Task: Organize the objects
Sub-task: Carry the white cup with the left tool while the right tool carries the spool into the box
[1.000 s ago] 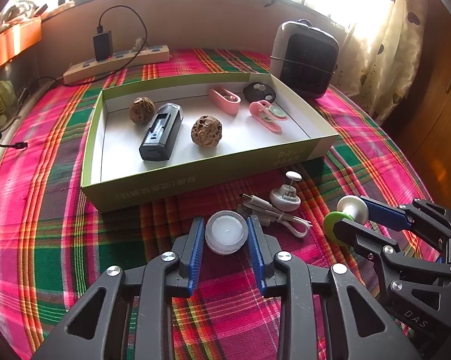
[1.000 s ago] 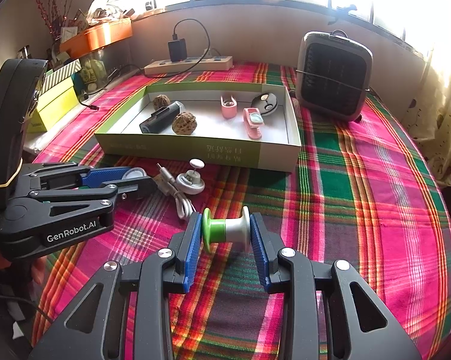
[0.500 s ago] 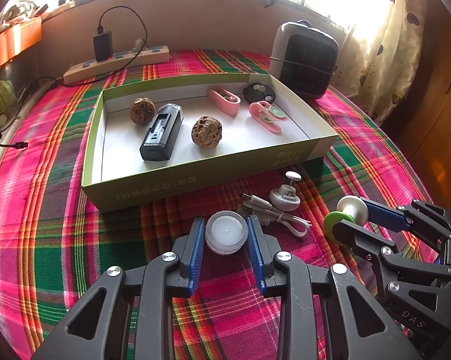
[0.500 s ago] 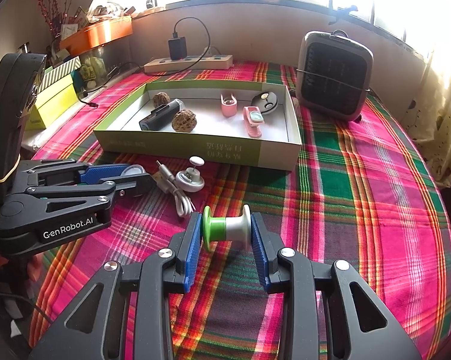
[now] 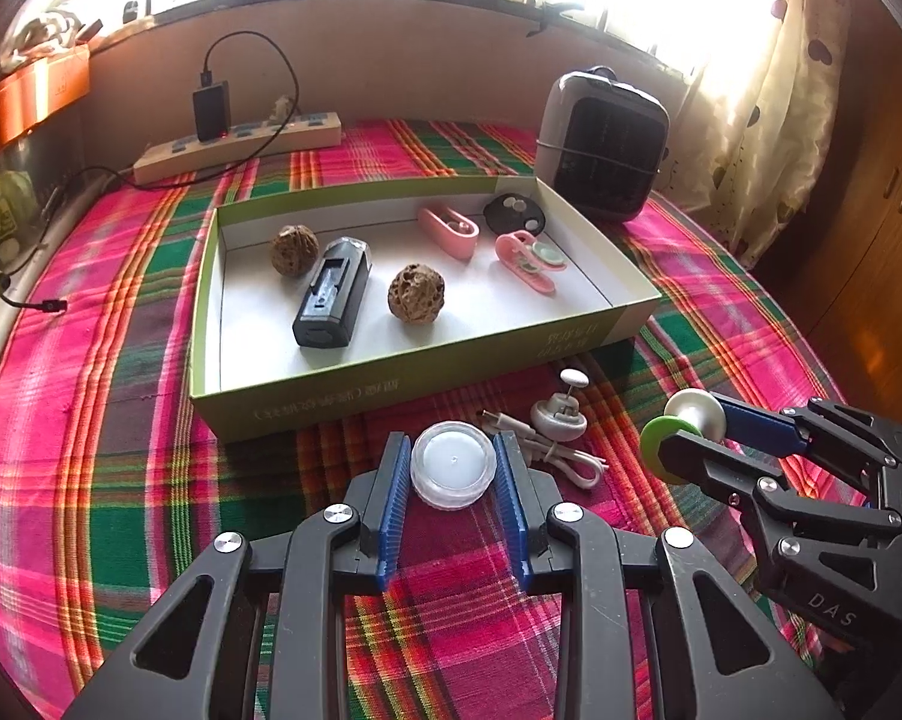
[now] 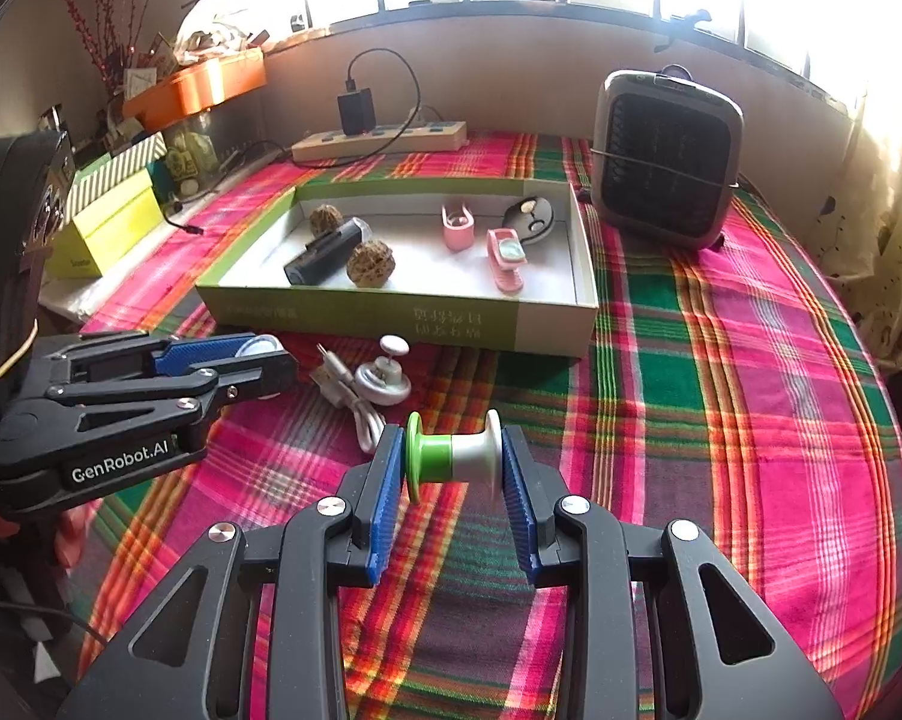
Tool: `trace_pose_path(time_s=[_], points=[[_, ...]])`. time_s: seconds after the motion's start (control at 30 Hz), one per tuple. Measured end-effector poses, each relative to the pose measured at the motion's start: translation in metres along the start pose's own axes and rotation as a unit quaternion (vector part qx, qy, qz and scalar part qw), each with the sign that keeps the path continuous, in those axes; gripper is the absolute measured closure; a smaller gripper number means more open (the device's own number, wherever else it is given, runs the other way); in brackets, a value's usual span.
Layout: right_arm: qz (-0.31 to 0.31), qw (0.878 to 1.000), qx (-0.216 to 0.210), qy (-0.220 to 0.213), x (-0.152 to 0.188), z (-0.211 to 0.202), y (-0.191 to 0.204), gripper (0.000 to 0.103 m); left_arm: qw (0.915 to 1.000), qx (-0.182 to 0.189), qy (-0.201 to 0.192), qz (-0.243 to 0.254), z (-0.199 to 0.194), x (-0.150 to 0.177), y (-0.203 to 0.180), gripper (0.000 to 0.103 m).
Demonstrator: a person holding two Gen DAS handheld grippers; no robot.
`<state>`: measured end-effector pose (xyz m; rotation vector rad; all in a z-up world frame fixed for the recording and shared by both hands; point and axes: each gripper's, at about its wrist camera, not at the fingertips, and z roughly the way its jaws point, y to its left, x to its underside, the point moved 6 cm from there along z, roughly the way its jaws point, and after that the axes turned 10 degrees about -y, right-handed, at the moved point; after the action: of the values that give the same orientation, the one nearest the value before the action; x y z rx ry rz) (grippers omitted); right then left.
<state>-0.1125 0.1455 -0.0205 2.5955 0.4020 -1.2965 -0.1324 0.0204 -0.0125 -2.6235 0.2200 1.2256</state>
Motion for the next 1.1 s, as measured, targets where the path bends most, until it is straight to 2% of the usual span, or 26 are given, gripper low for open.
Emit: trace_pose_path(time_s=[0.5, 0.73, 1.1], points=[[0.006, 0.999, -0.014, -0.028, -0.049, 0.01, -0.008, 0.07, 0.9995, -0.005, -0.029, 0.005, -0.007, -0.034, 0.014, 0.077], [0.005, 0.999, -0.02, -0.025, -0.065, 0.029, -0.01, 0.07, 0.9991, -0.025, -0.035, -0.008, -0.003, -0.047, 0.038, 0.077], [-0.004, 1.0, -0.024, -0.002, -0.074, 0.068, -0.009, 0.07, 0.9985, -0.043, -0.027, -0.019, 0.026, -0.063, 0.067, 0.077]])
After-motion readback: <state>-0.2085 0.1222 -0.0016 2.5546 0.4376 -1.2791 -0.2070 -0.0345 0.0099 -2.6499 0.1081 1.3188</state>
